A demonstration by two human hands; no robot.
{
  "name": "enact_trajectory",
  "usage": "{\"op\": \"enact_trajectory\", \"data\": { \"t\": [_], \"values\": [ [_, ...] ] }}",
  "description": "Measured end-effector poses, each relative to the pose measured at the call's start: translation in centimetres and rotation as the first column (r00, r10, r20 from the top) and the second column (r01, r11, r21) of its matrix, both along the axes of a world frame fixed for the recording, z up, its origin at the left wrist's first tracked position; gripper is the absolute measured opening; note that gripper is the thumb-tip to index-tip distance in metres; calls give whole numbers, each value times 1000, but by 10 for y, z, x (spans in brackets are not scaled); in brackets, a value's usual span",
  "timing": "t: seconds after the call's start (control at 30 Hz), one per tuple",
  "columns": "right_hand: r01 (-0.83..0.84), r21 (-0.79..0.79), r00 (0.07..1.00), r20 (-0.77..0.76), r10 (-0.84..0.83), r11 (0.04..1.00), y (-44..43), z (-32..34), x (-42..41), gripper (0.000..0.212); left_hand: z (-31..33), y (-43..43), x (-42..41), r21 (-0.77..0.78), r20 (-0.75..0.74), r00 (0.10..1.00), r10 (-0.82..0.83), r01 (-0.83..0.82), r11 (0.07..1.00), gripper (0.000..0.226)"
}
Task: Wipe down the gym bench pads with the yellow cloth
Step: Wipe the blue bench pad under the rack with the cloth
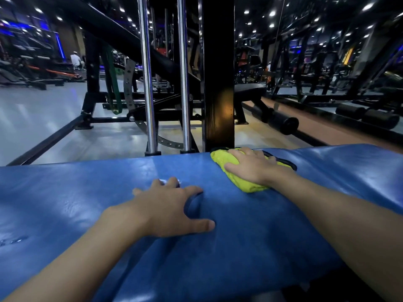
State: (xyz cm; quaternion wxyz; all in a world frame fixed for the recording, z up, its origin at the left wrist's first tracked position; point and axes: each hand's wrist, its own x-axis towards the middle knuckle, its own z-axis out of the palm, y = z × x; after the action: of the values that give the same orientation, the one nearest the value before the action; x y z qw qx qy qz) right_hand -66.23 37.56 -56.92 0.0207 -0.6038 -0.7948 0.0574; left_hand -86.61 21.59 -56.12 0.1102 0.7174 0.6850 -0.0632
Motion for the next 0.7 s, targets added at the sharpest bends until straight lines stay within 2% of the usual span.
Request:
{"op": "enact_trajectory", "data": {
  "t": [0.3,0.7],
  "values": [
    [30,-60,999,-22,-31,998,31,10,-19,69,-7,-5,-2,47,10,1000,-11,10,999,92],
    [-49,10,999,13,49,999,-62,-7,18,63,-7,-6,0,76,43,999,25,-28,997,91]
  ]
}}
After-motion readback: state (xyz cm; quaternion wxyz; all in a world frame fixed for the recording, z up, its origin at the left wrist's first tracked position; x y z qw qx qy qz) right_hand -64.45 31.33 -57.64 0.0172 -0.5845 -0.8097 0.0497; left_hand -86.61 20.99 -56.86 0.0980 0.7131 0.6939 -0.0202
